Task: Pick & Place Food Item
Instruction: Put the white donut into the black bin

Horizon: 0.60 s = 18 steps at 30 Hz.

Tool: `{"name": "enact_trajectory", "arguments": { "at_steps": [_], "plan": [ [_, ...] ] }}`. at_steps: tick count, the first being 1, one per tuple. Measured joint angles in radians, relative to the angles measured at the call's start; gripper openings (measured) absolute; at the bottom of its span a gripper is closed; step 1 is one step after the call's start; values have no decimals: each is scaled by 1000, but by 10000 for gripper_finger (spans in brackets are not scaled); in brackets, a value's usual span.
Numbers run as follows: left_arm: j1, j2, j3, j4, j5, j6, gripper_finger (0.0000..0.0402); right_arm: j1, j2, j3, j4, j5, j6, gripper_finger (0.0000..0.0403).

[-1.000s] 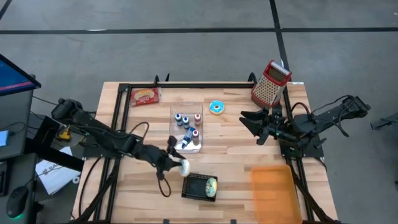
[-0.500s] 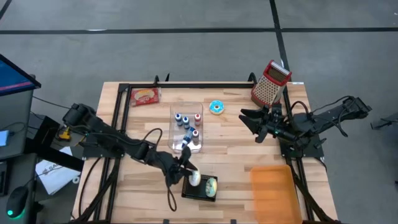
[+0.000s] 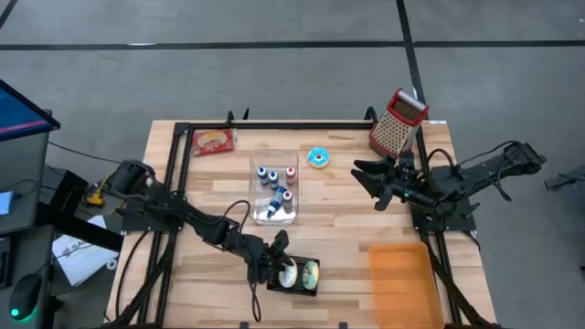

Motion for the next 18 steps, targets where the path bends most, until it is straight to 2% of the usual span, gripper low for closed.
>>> {"name": "enact_trajectory", "arguments": {
  "at_steps": [18],
  "plan": [
    [7,125,-1,127,4,26,103,0,0,0,0,0,1,193]
  ]
}}
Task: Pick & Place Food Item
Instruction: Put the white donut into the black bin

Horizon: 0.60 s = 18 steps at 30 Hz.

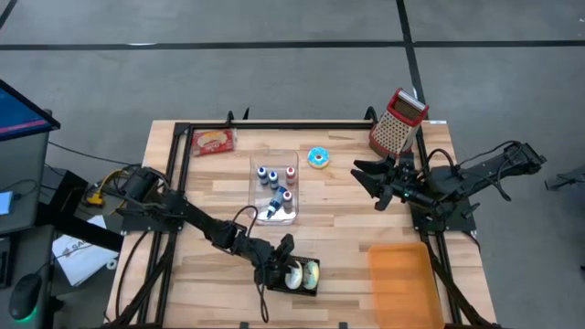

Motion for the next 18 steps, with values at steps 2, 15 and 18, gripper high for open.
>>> {"name": "enact_trajectory", "arguments": {
  "at_steps": [2,15,18],
  "plan": [
    [4,0,0,-1,0,-1,103,0,0,0,0,-3,0,193],
    [9,0,0,-1,27,-11,103,9,0,0,0,-4,1,193],
    [9,0,0,1,36,-11,105,15,0,0,0,-4,1,193]
  ]
}}
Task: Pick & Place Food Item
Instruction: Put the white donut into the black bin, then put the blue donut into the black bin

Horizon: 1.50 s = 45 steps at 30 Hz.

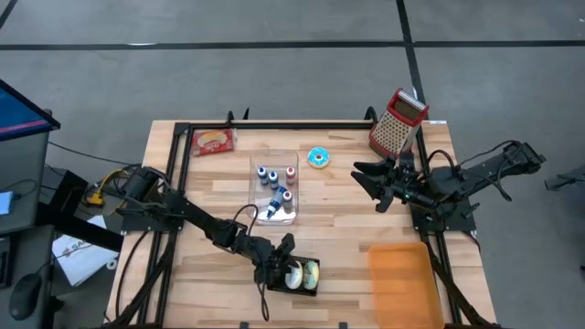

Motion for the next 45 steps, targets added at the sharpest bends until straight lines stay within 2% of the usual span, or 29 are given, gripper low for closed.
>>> {"name": "enact_trajectory", "arguments": {
  "at_steps": [11,24,37,45],
  "plan": [
    [7,0,0,18,8,0,146,-1,0,0,0,0,2,193],
    [33,0,0,11,47,4,155,-1,0,0,0,0,1,193],
    [39,-1,0,12,59,-37,199,-1,0,0,-11,0,0,193],
    [40,-1,0,17,49,-44,202,-1,0,0,-15,0,3,193]
  ]
}}
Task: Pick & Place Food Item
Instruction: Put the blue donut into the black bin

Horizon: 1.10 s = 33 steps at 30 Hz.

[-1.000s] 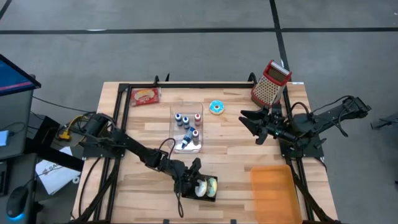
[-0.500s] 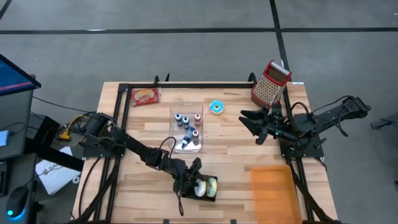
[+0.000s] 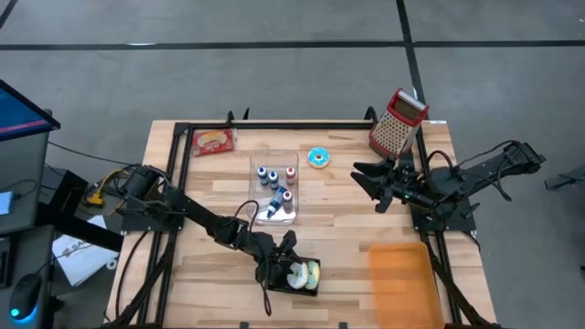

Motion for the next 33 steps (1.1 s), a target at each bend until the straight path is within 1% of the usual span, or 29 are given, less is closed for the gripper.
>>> {"name": "enact_trajectory", "arguments": {
  "at_steps": [6,11,14,18,20,23,25,28,30,33],
  "plan": [
    [5,-3,0,42,-34,0,202,0,0,0,0,-1,0,193],
    [8,-63,0,44,-155,-20,202,0,0,0,0,-3,0,193],
    [19,-135,0,30,-197,-125,202,0,0,0,0,-3,2,193],
    [51,-242,0,-25,-209,-292,202,0,0,0,-4,-3,8,193],
    [63,-291,12,-72,-209,-342,202,-3,0,0,-8,-3,8,193],
    [78,-348,70,-145,-223,-396,203,-21,0,0,-13,-15,15,193],
    [88,-377,115,-175,-251,-438,202,-56,0,0,-40,-59,45,193],
    [108,-423,152,-216,-335,-517,197,-133,18,0,-140,-164,116,193],
    [119,-458,158,-239,-394,-539,193,-186,44,-1,-232,-252,164,193],
    [112,-527,158,-336,-480,-543,187,-280,99,-2,-329,-416,207,193]
  ]
}}
